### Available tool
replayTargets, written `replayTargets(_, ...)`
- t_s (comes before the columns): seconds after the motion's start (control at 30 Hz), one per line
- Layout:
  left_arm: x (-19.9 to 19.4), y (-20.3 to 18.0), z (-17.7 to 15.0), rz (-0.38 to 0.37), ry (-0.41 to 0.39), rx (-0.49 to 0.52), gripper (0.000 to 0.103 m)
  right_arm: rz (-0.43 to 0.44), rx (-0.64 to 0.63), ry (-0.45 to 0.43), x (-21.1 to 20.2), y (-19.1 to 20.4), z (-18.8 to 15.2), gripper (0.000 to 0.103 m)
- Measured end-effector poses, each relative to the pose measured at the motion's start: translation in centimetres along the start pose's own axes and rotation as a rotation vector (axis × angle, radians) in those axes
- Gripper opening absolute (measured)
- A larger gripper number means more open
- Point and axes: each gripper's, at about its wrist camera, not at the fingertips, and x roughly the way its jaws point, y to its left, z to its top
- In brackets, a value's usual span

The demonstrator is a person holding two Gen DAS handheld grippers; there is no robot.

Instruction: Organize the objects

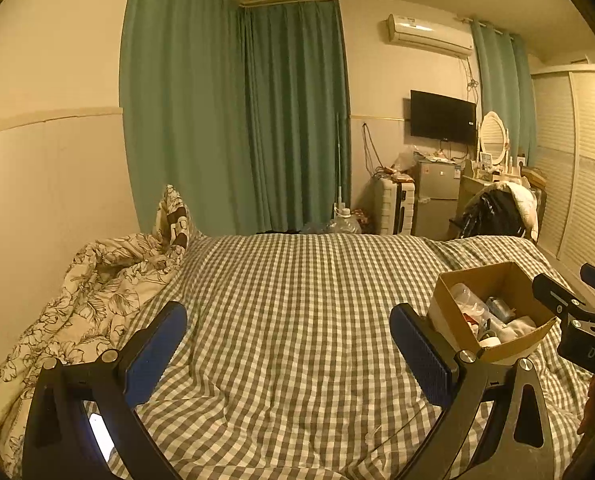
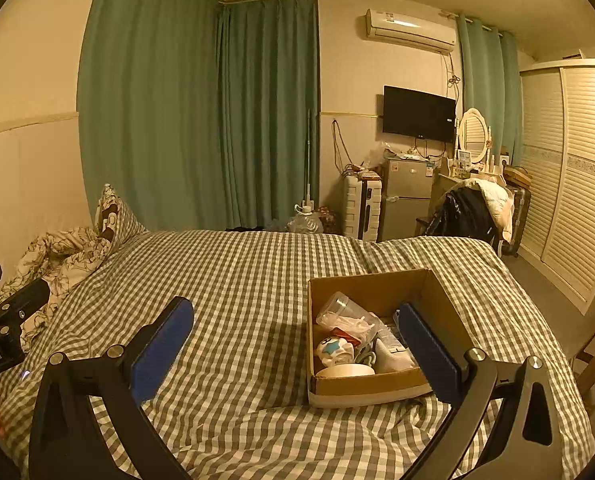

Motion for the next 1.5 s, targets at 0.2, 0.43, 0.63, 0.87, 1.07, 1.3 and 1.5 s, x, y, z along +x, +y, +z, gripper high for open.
replayTargets(0.2, 0.0, 0.0, -0.1, 0.0, 0.006, -0.006, 0.103, 0.001, -0.002, 0.005, 0.1, 0.2, 0.0, 0.103)
replayTargets(0.43, 0.1, 0.0, -0.2, 0.003, 0.011, -0.005, 0.103, 0.001, 0.002, 0.023, 0.4, 0.2, -0.2, 0.103)
replayTargets(0.63, 0.2, 0.1, -0.3, 0.008, 0.015, -0.005, 0.103, 0.005, 0.004, 0.028, 0.6, 0.4, -0.3, 0.103)
replayTargets(0.87, 0.2, 0.1, -0.3, 0.008, 0.019, -0.005, 0.103, 0.006, 0.004, 0.027, 0.6, 0.5, -0.3, 0.103)
replayTargets(1.07, 0.1, -0.1, -0.4, 0.014, 0.019, -0.002, 0.103, 0.01, 0.004, 0.028, 0.7, 0.6, -0.4, 0.103)
replayTargets(1.3, -0.1, 0.0, -0.6, 0.012, 0.005, -0.024, 0.103, 0.01, 0.003, 0.032, 0.8, 0.8, -0.5, 0.103)
replayTargets(1.5, -0.1, 0.4, -0.5, 0.019, 0.008, -0.054, 0.103, 0.01, 0.002, 0.034, 0.9, 0.9, -0.6, 0.103)
